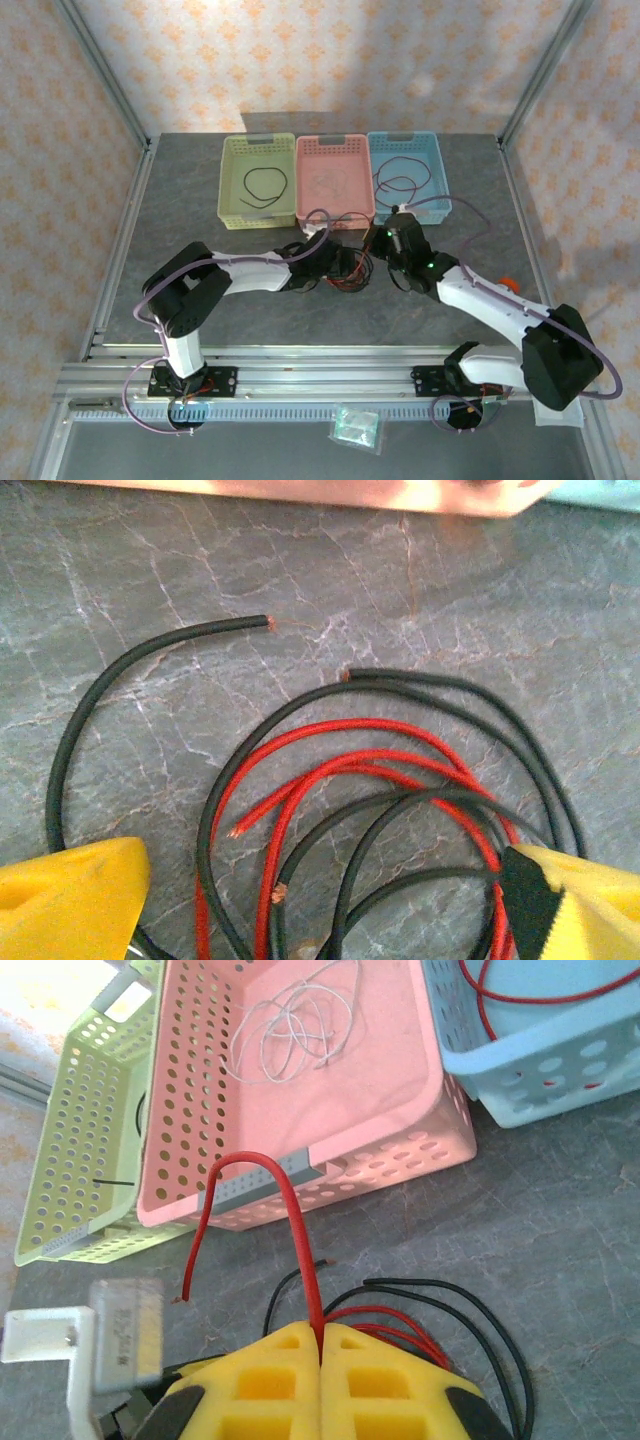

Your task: Untangle the cables

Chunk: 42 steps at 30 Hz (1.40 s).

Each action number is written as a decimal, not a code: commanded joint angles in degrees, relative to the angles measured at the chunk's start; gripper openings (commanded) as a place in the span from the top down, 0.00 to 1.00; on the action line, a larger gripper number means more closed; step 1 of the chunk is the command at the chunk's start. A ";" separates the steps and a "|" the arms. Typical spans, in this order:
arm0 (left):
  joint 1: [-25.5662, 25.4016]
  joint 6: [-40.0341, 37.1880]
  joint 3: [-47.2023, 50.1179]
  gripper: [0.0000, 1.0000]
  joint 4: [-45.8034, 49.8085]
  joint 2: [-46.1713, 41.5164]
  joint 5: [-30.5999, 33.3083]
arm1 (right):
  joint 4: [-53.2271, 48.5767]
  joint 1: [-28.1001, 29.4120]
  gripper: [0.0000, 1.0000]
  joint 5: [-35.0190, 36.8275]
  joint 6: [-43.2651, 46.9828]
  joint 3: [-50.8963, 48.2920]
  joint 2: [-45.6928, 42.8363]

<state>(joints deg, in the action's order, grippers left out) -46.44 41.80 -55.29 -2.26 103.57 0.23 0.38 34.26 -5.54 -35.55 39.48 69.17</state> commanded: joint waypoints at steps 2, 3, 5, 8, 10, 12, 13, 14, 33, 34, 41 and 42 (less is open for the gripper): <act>-1.37 -2.41 -1.74 0.07 5.29 1.26 4.47 | -1.02 0.28 1.00 2.87 3.18 3.76 -1.27; -1.54 -2.51 -1.75 0.07 5.78 1.28 4.96 | -1.38 0.28 1.00 3.20 3.62 4.36 -1.23; -1.73 -2.73 -1.42 0.07 6.55 1.13 5.93 | -2.15 0.28 1.00 3.72 4.27 5.42 -1.25; -1.86 -2.60 -0.52 0.07 7.27 0.52 7.05 | -2.99 0.28 1.00 4.11 5.16 6.94 -1.25; -1.82 -2.51 0.30 0.07 7.45 -0.09 7.54 | -3.28 0.28 1.00 4.22 5.53 7.60 -3.27; -1.82 -2.34 1.25 0.07 7.62 -0.60 7.98 | -3.33 0.28 1.00 4.37 6.06 8.13 -4.06; -1.82 -2.25 1.68 0.07 7.69 -0.88 8.11 | -3.52 0.28 1.00 4.60 6.40 8.45 -4.60; -1.84 -2.16 1.98 0.07 7.75 -1.06 8.36 | -3.71 0.28 1.00 4.83 6.66 8.73 -5.11; -1.82 -2.21 5.70 0.07 8.15 -3.55 9.70 | -10.42 0.28 1.00 14.19 17.82 17.20 -11.27; -1.86 -2.16 5.74 0.07 8.22 -3.55 9.78 | -10.68 0.30 1.00 14.95 18.30 17.77 -11.61; -1.82 -2.33 5.96 0.07 8.50 -3.70 9.88 | -12.53 0.26 1.00 18.61 22.44 21.36 -13.77; -1.82 -2.42 6.06 0.07 8.51 -3.72 9.95 | -12.79 0.28 1.00 19.15 22.90 21.72 -14.04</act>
<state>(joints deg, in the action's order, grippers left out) -48.07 39.97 -51.13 1.39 100.82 8.45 -10.85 34.26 9.89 -15.70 59.00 56.49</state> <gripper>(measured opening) 0.928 0.044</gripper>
